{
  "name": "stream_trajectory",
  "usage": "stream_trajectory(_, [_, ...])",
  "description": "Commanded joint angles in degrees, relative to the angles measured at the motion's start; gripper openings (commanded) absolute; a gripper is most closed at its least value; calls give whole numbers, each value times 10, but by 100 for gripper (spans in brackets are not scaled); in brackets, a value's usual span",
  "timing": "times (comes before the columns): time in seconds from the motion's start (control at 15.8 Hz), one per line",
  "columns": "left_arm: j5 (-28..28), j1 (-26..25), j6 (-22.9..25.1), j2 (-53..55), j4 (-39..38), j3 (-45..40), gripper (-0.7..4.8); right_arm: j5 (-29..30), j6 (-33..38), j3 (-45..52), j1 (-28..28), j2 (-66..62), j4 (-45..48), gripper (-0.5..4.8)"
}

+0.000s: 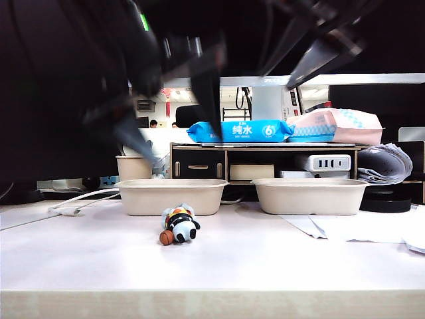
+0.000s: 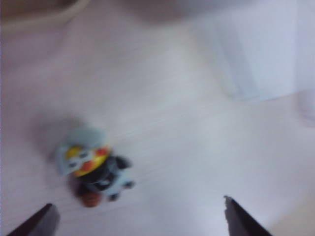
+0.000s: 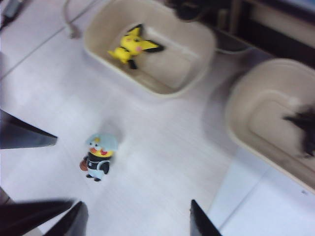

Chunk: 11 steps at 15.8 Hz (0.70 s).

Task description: Put the dolls with similar sizes into the same paper box, while dolls with different sizes go into separate paper boxes.

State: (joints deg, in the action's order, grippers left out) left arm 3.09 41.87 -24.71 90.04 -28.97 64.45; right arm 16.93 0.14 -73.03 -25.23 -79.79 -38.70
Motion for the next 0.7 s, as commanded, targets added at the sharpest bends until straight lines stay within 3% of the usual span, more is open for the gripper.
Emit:
stream_trajectory(0.06, [0, 0, -37, 35, -3, 1, 479, -3, -6, -2, 6, 21, -4, 270])
stream_trajectory(0.38, [-5, 1, -73, 48, 18, 1, 479, -2, -7, -2, 6, 22, -19, 270])
stream_trajectory(0.7, [-8, 1, -74, 62, 8, 1, 479, 2, -7, -2, 5, 22, -19, 270])
